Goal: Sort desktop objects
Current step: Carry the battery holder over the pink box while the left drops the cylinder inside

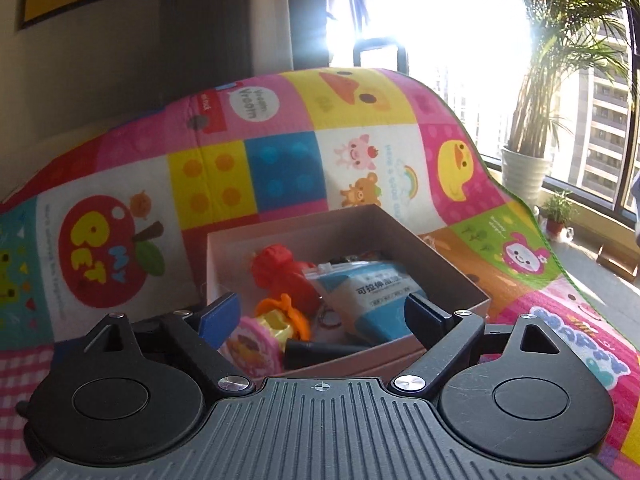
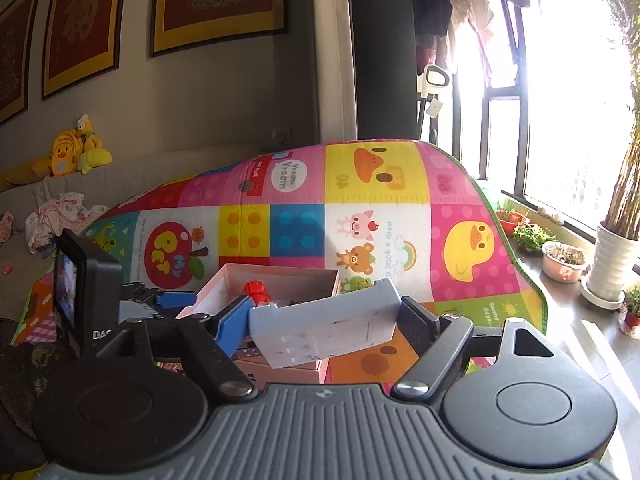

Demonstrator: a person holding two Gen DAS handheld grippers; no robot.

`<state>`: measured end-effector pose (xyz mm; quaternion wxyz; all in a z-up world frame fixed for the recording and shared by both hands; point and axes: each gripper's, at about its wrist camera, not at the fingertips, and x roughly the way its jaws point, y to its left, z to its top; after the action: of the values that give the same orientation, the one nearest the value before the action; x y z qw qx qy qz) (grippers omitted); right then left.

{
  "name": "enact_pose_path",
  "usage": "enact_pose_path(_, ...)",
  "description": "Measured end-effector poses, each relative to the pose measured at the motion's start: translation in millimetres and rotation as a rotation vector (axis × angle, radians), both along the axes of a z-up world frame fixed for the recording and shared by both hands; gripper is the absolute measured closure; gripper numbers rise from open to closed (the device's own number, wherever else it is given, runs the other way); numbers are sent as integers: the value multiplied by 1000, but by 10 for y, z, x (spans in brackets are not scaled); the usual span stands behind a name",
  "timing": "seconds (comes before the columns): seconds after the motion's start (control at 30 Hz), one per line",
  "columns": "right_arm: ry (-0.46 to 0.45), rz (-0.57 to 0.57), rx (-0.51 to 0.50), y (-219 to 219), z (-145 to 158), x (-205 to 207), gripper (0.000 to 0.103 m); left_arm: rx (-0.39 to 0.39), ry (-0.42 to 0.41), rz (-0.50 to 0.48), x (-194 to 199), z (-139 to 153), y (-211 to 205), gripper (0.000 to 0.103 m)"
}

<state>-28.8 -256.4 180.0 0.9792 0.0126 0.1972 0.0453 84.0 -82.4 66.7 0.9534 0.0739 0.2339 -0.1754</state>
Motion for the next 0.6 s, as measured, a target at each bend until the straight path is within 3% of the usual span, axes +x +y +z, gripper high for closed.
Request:
enact_pose_path(0.3,52,0,13,126,-13,372,24,-61,92,78,-688,-373,793,4)
enact_pose_path(0.43,99,15,24,283,58,854,24,-175,133,167,-715,-504,1142,2)
enact_pose_path(0.6,209,-10,53,471,68,1605,24,-314,141,137,-728,-557,1337,0)
